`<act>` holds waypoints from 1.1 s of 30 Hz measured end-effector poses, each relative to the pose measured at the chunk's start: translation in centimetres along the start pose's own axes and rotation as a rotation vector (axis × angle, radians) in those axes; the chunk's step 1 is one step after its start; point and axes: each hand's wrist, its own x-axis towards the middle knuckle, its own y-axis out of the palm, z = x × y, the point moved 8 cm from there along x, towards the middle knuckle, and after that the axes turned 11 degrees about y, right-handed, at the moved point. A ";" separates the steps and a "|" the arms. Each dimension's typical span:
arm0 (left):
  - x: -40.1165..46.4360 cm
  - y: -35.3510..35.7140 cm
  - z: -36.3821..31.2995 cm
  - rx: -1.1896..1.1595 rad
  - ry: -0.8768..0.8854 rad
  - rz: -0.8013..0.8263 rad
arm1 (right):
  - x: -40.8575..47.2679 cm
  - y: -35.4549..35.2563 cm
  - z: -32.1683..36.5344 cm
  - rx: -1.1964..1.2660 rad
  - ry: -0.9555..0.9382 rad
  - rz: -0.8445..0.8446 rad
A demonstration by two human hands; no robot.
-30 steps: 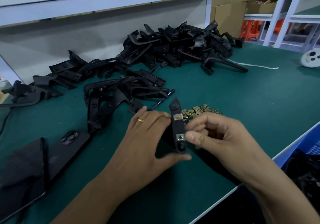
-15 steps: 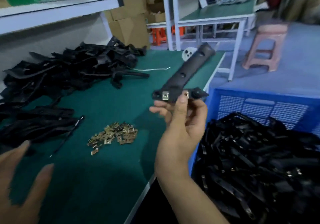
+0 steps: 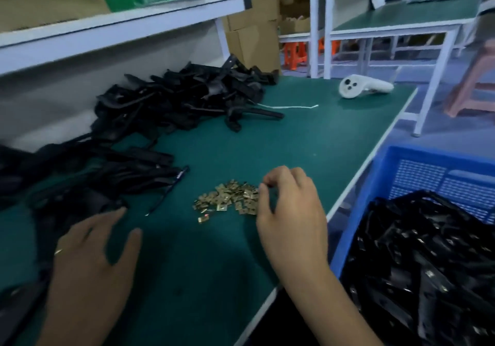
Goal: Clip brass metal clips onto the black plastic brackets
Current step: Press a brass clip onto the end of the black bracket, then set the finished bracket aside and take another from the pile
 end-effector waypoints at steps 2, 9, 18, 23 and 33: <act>-0.1 -1.2 -0.3 -0.007 -0.028 -0.055 | 0.0 0.4 0.4 -0.027 -0.061 0.058; -0.3 -2.7 3.0 0.323 -0.190 0.068 | -1.4 2.8 2.2 -0.098 -0.280 0.167; -0.6 -3.7 2.0 0.196 -0.154 -0.080 | -1.1 3.5 1.6 -0.084 -0.293 0.170; -0.9 -5.4 -0.8 0.234 0.004 -0.244 | -1.2 3.7 1.8 -0.068 -0.285 0.209; -1.8 -6.0 -1.7 -0.209 0.015 -0.338 | -1.9 4.1 2.6 -0.126 -0.416 0.274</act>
